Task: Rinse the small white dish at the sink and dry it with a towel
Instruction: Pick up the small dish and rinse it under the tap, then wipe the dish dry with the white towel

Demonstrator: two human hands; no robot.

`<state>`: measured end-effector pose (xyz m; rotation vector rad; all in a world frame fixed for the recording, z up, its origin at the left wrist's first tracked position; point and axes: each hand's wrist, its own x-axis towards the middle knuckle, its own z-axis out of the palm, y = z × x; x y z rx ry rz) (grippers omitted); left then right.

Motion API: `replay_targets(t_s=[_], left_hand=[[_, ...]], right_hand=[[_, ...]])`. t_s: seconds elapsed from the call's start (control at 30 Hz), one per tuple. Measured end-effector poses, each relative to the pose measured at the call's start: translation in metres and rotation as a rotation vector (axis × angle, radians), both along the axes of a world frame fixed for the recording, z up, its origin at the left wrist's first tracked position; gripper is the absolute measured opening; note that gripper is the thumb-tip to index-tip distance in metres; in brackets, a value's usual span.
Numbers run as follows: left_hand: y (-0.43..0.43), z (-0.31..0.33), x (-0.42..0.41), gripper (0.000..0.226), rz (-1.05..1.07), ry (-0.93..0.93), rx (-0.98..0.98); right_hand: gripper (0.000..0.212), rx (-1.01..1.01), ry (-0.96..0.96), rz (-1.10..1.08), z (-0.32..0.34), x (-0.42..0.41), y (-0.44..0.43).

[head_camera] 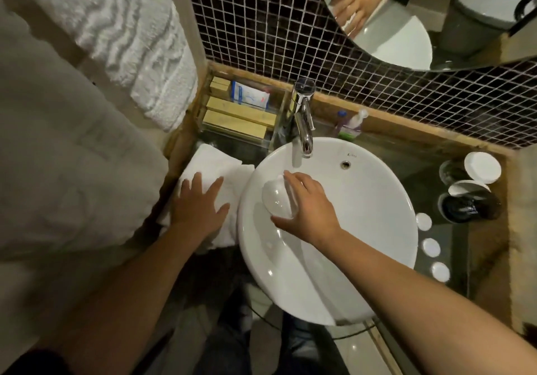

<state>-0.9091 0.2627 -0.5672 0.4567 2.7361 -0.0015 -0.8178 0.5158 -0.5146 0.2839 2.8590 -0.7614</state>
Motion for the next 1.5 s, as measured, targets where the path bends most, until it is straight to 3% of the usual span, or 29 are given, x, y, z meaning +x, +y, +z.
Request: replay_targets(t_s=[0.13, 0.37, 0.53, 0.67, 0.83, 0.97, 1.07, 1.2, 1.37, 1.5], left_hand=[[-0.006, -0.008, -0.006, 0.088, 0.082, -0.058, 0.044], [0.019, -0.021, -0.011, 0.092, 0.022, 0.074, 0.017], [0.035, -0.031, -0.021, 0.087, -0.035, 0.144, 0.015], [0.033, -0.031, -0.024, 0.062, -0.116, 0.153, 0.002], [0.028, 0.003, -0.024, 0.053, -0.085, 0.174, 0.283], [0.026, 0.054, -0.014, 0.064, -0.171, 0.307, 0.569], [0.038, 0.098, -0.004, 0.063, -0.312, 0.402, 0.68], [0.059, 0.127, 0.01, 0.058, -0.57, 0.332, 0.692], [0.071, 0.131, 0.025, 0.075, -0.609, 0.326, 0.78], [0.078, 0.142, 0.029, 0.074, -0.636, 0.269, 0.687]], right_hand=[[0.104, -0.069, 0.009, 0.012, -0.005, -0.004, -0.008], [0.098, -0.066, -0.025, -0.017, -0.018, 0.002, -0.011], [0.081, -0.05, 0.028, -0.014, -0.029, 0.013, -0.011], [0.082, -0.071, 0.04, -0.028, -0.032, 0.014, -0.009], [0.102, -0.141, 0.024, -0.14, -0.023, 0.005, -0.009], [0.113, -0.206, -0.023, -0.218, -0.007, -0.008, -0.011], [0.103, -0.264, 0.042, -0.201, 0.015, -0.018, -0.01], [0.086, -0.409, 0.063, -0.225, 0.048, -0.028, -0.002], [0.074, -0.523, 0.01, -0.244, 0.073, -0.02, 0.006], [0.065, -0.707, -0.042, -0.229, 0.093, -0.008, 0.013]])
